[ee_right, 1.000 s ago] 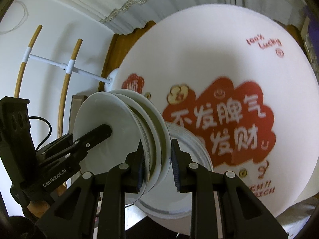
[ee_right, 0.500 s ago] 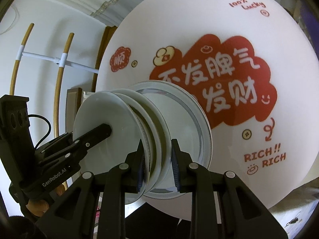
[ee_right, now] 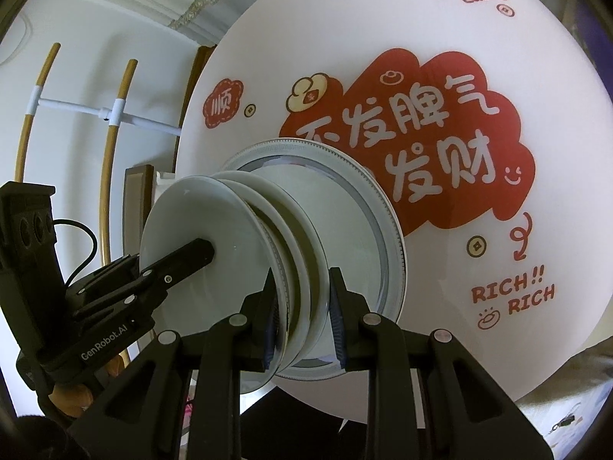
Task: Organize plates and bowls
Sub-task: 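Lower the bowl stack with both grippers onto the center of the plates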
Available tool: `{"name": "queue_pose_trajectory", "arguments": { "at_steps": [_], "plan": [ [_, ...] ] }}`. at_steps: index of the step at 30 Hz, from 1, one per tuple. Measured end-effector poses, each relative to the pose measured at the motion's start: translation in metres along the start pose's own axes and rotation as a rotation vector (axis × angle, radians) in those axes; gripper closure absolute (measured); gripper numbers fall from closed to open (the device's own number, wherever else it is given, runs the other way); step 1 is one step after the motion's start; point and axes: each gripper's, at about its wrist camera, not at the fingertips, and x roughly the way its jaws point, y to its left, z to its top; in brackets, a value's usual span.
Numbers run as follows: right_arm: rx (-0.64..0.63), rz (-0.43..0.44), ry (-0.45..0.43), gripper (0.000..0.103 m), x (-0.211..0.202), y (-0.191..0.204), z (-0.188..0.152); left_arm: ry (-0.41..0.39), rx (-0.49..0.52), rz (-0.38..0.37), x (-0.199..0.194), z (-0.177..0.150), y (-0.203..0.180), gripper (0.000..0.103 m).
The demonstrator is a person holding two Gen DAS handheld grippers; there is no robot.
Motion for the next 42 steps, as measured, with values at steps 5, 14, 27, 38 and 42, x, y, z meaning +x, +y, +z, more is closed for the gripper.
{"name": "queue_pose_trajectory", "arguments": {
  "at_steps": [5, 14, 27, 38, 42],
  "plan": [
    [0.000, -0.003, 0.005, 0.080, 0.0022, 0.0005, 0.0004, 0.007, -0.002, -0.001, 0.0031, -0.0010, 0.0002, 0.082],
    [-0.003, -0.006, 0.013, 0.080, 0.0051, 0.0011, 0.0000, 0.010, -0.007, 0.000, 0.0048, -0.0017, 0.0012, 0.082],
    [-0.003, -0.014, 0.017, 0.080, 0.0065, 0.0021, -0.0014, 0.018, -0.018, -0.010, 0.0060, -0.0021, 0.0031, 0.082],
    [-0.006, -0.023, 0.018, 0.079, 0.0071, 0.0013, -0.0006, 0.023, -0.029, -0.020, 0.0071, -0.0027, 0.0045, 0.081],
    [-0.001, -0.025, 0.017, 0.079, 0.0064, 0.0010, -0.0001, 0.025, -0.040, -0.028, 0.0084, -0.0025, 0.0075, 0.080]
  ]
}}
